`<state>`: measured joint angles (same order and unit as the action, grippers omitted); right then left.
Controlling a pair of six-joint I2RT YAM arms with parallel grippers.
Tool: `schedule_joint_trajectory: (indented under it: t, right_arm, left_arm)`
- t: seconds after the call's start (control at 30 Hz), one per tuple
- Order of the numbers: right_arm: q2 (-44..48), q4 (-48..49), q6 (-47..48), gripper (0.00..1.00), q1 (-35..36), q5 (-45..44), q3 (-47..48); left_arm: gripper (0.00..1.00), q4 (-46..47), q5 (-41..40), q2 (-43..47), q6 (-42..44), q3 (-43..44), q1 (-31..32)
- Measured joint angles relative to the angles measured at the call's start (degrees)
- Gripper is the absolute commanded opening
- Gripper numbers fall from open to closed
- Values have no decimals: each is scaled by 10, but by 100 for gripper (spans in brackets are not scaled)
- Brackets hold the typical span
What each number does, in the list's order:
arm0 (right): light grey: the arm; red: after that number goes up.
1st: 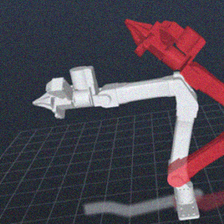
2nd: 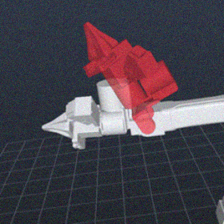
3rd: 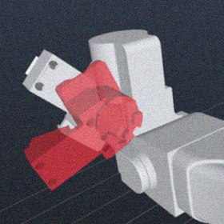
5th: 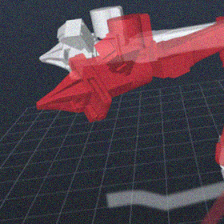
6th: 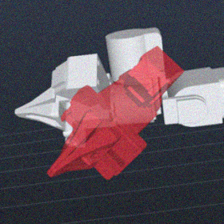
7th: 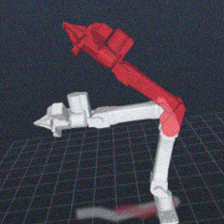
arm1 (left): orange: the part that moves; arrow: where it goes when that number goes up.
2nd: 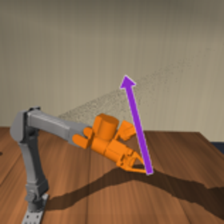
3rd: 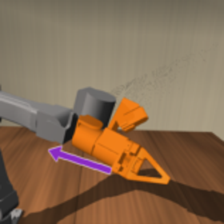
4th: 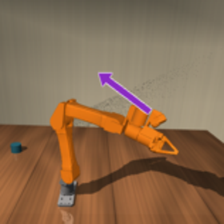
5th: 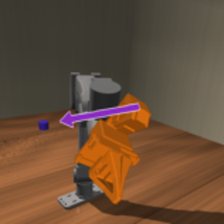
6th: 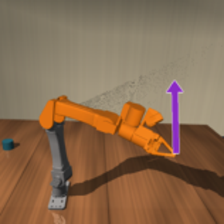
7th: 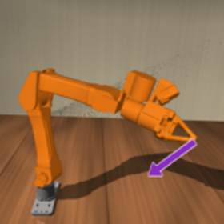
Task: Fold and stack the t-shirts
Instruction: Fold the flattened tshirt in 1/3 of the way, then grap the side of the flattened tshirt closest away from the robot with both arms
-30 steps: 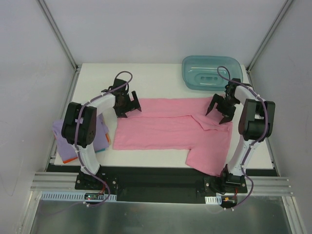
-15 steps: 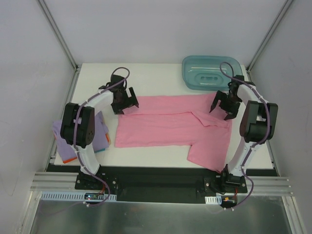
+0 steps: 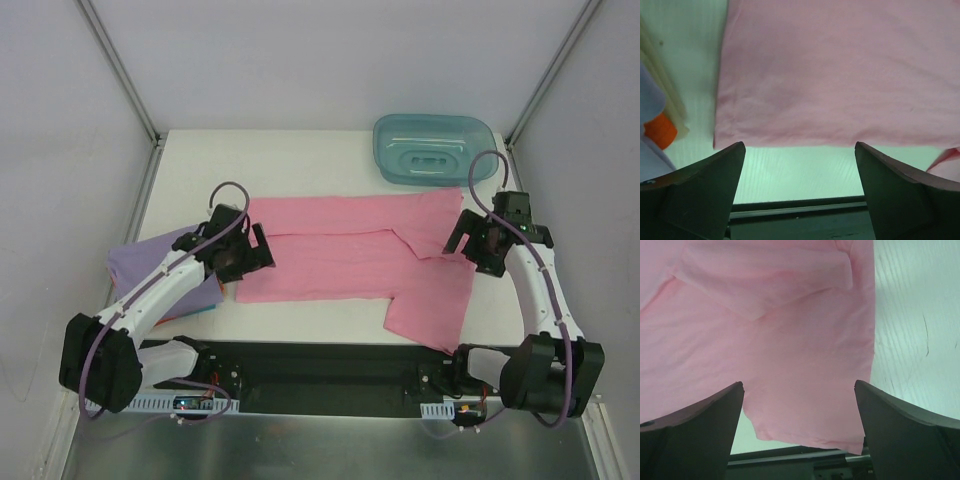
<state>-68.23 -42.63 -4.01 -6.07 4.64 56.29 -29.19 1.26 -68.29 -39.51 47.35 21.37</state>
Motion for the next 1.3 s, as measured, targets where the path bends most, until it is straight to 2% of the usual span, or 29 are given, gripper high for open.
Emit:
schedule_joint_trajectory:
  t: [0.13, 0.17, 0.27, 0.33, 0.43, 1.0, 1.07, 1.13, 1.2, 1.3]
  right_arm:
    - [12, -3, 1, 97, 0, -7, -45]
    - [13, -3, 1, 97, 0, -8, -51]
    - [20, -3, 2, 97, 0, -8, -65]
    - [22, -2, 2, 97, 0, -8, -65]
    - [26, 0, 2, 97, 0, -8, -65]
    - [35, 4, 2, 97, 0, -4, -75]
    - [35, 5, 2, 97, 0, -1, -76]
    - [35, 7, 2, 97, 0, 4, -84]
    - [38, 6, 3, 97, 2, 5, -93]
    - [57, -4, 4, 97, 20, 3, -103]
  left_arm:
    - [82, -26, -19, 51, -40, -71, 15]
    - [75, -33, -24, 60, -52, -87, 15]
    - [65, -47, -37, 65, -81, -114, 15]
    - [63, -51, -44, 58, -95, -117, 15]
    - [53, -50, -56, 45, -113, -117, 15]
    - [29, -49, -124, -21, -156, -117, 15]
    - [19, -49, -126, -34, -156, -117, 15]
    - [13, -47, -128, -44, -160, -116, 15]
    - [2, -43, -128, -48, -162, -114, 15]
    - [0, -41, -128, -51, -166, -112, 15]
